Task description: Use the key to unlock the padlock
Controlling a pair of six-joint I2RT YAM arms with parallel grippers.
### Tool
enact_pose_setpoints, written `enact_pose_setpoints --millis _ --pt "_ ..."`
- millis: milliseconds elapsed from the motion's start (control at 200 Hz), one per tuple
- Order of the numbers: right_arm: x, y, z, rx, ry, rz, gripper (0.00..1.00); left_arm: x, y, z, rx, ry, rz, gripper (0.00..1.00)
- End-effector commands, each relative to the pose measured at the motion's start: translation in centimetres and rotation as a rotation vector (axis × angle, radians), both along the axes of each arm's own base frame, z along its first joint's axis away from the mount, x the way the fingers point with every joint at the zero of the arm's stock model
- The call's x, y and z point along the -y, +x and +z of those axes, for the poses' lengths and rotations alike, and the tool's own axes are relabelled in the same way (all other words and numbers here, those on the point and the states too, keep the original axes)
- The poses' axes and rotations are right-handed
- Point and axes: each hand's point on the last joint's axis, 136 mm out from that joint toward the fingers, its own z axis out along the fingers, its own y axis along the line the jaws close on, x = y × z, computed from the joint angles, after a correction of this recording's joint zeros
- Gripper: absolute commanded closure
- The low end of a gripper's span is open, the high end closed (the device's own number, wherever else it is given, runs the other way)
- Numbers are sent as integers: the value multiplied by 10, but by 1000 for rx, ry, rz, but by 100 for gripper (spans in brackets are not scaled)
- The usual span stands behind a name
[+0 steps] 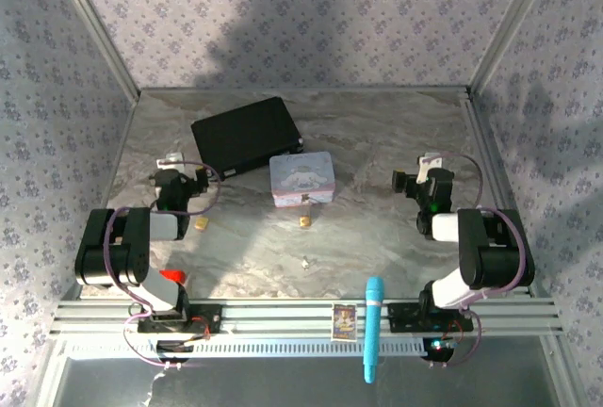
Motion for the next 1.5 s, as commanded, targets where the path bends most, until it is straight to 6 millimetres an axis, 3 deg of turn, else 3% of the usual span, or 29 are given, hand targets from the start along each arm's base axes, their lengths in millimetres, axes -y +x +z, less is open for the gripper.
enact_pose_setpoints --millis 0,1379,1494 --pt "1 5 4 7 -11 12 1 5 7 10 32 -1 -27 0" --pt "1 4 5 13 -7 11 1 5 6 10 34 -1 -27 0" --pt "0 5 14 14 -6 16 1 4 1 21 63 -3 -19 0"
